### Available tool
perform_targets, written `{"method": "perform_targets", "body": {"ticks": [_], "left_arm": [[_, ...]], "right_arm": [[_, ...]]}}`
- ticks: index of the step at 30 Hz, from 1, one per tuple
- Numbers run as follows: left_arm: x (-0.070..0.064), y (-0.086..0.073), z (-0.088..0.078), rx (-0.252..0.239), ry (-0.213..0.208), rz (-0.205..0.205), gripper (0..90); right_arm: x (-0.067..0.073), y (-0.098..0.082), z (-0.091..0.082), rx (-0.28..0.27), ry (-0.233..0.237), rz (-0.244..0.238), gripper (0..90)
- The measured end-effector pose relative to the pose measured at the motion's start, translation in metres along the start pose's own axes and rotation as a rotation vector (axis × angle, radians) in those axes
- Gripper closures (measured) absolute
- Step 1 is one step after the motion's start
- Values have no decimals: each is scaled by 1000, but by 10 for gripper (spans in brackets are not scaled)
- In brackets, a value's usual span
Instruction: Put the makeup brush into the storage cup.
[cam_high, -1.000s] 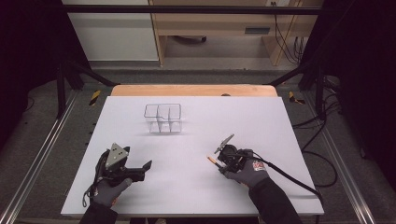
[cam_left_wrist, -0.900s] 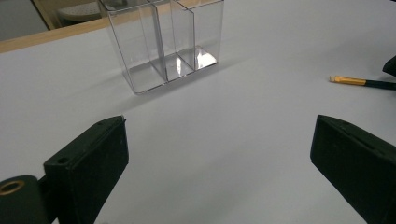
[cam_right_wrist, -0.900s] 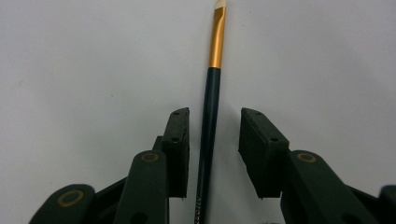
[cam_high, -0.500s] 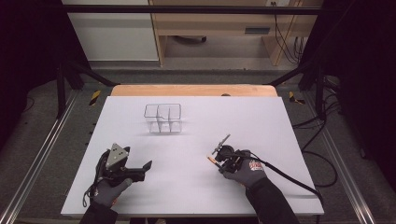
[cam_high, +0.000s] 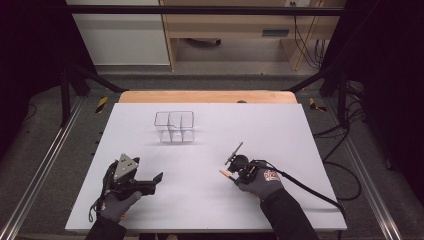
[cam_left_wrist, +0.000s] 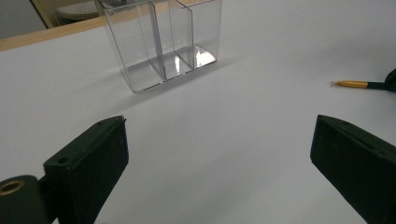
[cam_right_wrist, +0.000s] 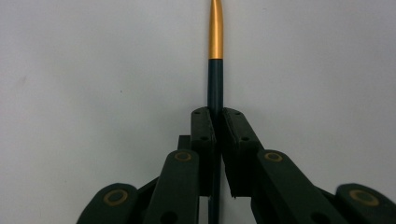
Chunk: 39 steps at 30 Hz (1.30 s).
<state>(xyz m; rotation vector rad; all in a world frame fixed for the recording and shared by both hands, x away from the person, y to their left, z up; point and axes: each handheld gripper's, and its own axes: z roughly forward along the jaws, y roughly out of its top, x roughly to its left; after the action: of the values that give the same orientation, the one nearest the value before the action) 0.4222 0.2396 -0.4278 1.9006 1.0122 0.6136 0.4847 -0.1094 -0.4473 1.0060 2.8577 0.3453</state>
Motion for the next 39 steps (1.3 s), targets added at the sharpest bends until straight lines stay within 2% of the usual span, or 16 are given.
{"method": "perform_targets", "body": {"ticks": [9,14,18,19,20,22,23,24,27,28,29,31,34,35,36,39], "left_arm": [[0,0,0,-1,3,-3,36],[0,0,-1,-4,5,-4,36],[-1,0,-1,-6,3,-7,36],[-1,0,-1,-6,3,-7,36],[-1,0,-1,-8,4,-7,35],[-2,0,-1,-10,3,-7,35],[-2,0,-1,-10,3,-7,35],[-2,1,-1,-12,4,-6,35],[-2,1,-2,-19,-4,-15,35],[-3,1,-2,-22,-7,-19,35],[-3,1,-2,-22,-7,-19,35],[-5,3,-2,-32,-21,-28,35],[-7,4,-3,-37,-27,-27,35],[-9,4,-3,-40,-33,-29,35],[-11,5,-4,-49,-43,-37,35],[-13,7,-5,-61,-51,-48,35]], "right_arm": [[1,-1,-3,-22,-4,-12,840],[0,-4,-16,-80,4,-2,840],[-1,-7,-28,-156,22,6,840],[-1,-7,-28,-156,22,6,840],[-1,-8,-34,-203,32,12,839],[0,-10,-38,-248,49,12,839],[0,-10,-38,-248,49,12,839],[0,-11,-42,-294,64,13,839],[1,-13,-47,-365,78,16,840],[1,-14,-48,-391,80,14,840],[1,-14,-48,-391,80,14,840],[3,-16,-51,-461,84,20,840],[5,-17,-54,-522,90,35,840],[5,-17,-54,-522,90,35,840],[7,-18,-55,-566,95,36,840],[9,-19,-56,-619,99,35,839]]}}
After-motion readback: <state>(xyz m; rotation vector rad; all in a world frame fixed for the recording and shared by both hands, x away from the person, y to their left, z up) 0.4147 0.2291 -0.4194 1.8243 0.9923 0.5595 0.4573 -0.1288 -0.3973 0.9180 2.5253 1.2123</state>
